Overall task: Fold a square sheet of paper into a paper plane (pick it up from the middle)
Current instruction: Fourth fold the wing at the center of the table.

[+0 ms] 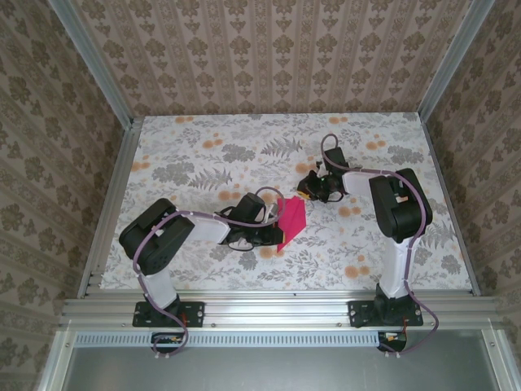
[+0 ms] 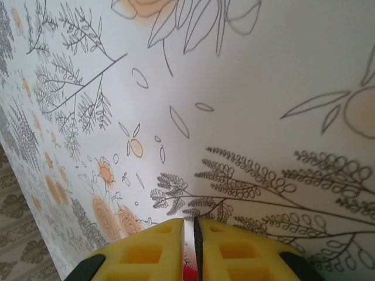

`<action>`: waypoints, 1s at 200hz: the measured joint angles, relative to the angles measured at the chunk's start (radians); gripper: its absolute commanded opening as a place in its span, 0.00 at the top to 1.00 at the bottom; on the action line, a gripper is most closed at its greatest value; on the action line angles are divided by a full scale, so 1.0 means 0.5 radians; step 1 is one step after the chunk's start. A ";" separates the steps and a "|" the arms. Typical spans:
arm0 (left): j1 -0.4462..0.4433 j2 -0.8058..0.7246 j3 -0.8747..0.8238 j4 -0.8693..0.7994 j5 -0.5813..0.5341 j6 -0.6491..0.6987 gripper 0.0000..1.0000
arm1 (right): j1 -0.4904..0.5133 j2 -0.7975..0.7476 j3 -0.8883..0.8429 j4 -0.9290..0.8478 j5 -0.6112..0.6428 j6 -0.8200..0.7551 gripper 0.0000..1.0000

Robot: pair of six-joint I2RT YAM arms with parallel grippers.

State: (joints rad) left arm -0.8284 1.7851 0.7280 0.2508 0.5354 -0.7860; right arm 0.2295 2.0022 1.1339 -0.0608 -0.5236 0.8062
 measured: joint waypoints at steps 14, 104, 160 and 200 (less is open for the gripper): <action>0.000 0.000 0.004 -0.002 0.000 0.000 1.00 | 0.000 0.000 0.000 0.000 0.004 -0.002 0.84; -0.001 -0.154 0.146 -0.563 -0.070 0.114 0.77 | -0.034 -0.807 -0.262 -0.244 0.145 -0.255 0.69; 0.006 -0.452 0.423 -0.924 -0.182 0.198 0.76 | -0.002 -1.244 -0.935 -0.214 0.143 -0.180 0.62; 0.032 -0.347 0.493 -0.951 -0.189 0.220 0.86 | 0.126 -1.295 -1.133 -0.092 0.134 -0.069 0.60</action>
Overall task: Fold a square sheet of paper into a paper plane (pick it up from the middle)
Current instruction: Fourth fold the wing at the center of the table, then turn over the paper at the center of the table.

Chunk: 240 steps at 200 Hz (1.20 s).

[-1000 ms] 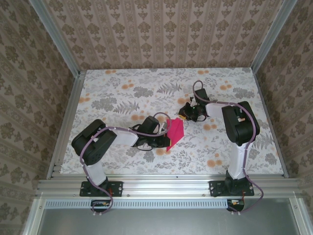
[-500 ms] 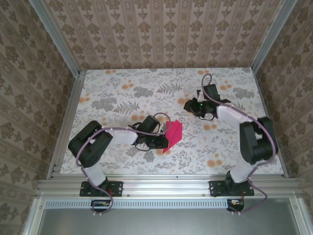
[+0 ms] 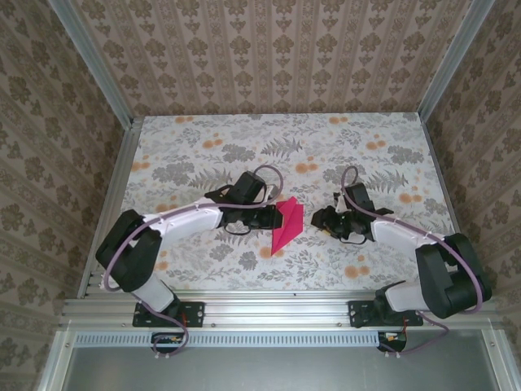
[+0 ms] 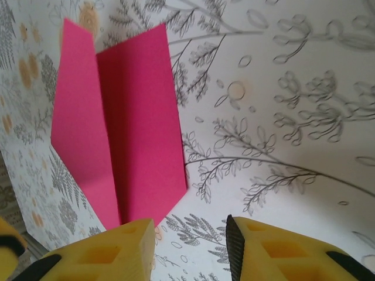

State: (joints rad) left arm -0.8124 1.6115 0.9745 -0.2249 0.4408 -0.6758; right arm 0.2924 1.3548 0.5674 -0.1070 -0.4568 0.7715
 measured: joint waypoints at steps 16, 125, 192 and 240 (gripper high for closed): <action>0.003 0.090 0.005 -0.014 -0.008 0.000 0.89 | 0.050 0.006 -0.001 0.053 -0.005 0.032 0.59; 0.033 0.363 0.056 -0.066 -0.092 0.040 0.95 | 0.208 0.338 0.043 0.240 -0.012 0.141 0.58; 0.033 0.413 0.059 -0.061 -0.081 0.056 0.95 | 0.211 0.429 0.076 0.353 -0.060 0.242 0.57; 0.033 0.414 0.059 -0.059 -0.074 0.075 0.95 | 0.218 0.484 0.079 0.500 -0.087 0.318 0.57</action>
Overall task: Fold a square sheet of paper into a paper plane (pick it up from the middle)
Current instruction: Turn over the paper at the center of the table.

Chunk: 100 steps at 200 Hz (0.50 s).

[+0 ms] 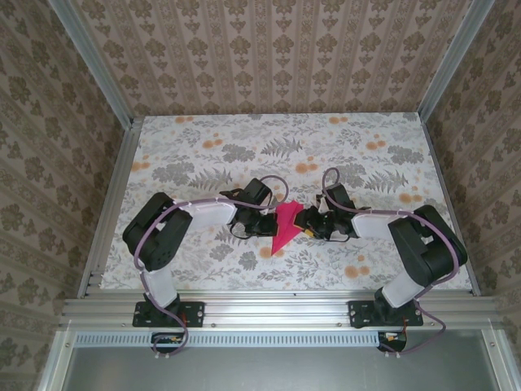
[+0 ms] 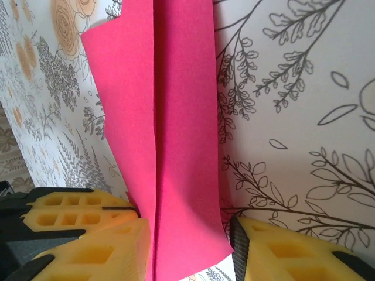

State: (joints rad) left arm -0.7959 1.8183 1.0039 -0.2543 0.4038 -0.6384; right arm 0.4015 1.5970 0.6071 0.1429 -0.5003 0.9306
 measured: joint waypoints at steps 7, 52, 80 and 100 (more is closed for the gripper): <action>0.000 0.000 0.000 -0.001 0.000 0.002 0.95 | 0.001 0.006 0.000 0.019 -0.002 0.012 0.57; -0.002 0.000 0.001 0.001 0.006 0.008 0.95 | 0.009 0.052 0.000 0.147 -0.018 0.035 0.57; -0.002 0.000 0.002 0.001 0.008 0.008 0.95 | 0.021 0.099 0.000 0.260 -0.051 0.056 0.58; -0.002 0.000 0.002 0.002 0.012 0.008 0.95 | 0.032 0.134 0.002 0.337 -0.069 0.085 0.58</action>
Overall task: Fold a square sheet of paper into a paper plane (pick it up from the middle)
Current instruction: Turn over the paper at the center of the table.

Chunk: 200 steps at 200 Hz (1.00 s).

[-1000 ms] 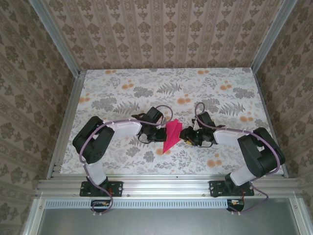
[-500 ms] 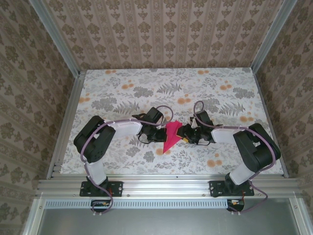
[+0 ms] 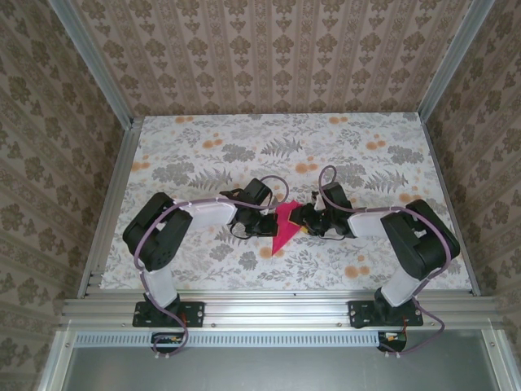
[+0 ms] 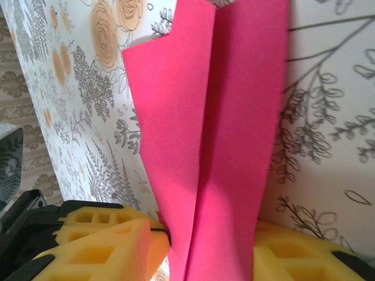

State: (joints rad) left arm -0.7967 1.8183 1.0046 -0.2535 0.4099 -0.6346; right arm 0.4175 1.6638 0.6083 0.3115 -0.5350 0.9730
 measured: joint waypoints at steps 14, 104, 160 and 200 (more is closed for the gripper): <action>-0.001 0.000 0.000 0.002 0.003 -0.001 0.95 | 0.018 0.028 0.011 0.045 -0.004 0.008 0.59; -0.001 0.000 -0.008 0.057 0.027 -0.047 0.94 | 0.122 0.090 0.021 0.135 0.029 0.048 0.80; -0.001 -0.055 -0.060 0.109 0.031 -0.071 0.90 | 0.122 0.089 0.034 0.074 0.069 0.028 0.94; 0.000 -0.313 -0.173 0.133 -0.055 -0.102 0.87 | 0.123 -0.079 0.163 -0.372 0.182 -0.161 0.94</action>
State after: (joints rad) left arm -0.7967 1.6619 0.9180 -0.1871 0.3824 -0.6857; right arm 0.4789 1.6241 0.6895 0.1253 -0.4438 0.8925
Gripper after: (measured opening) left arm 0.125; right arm 0.065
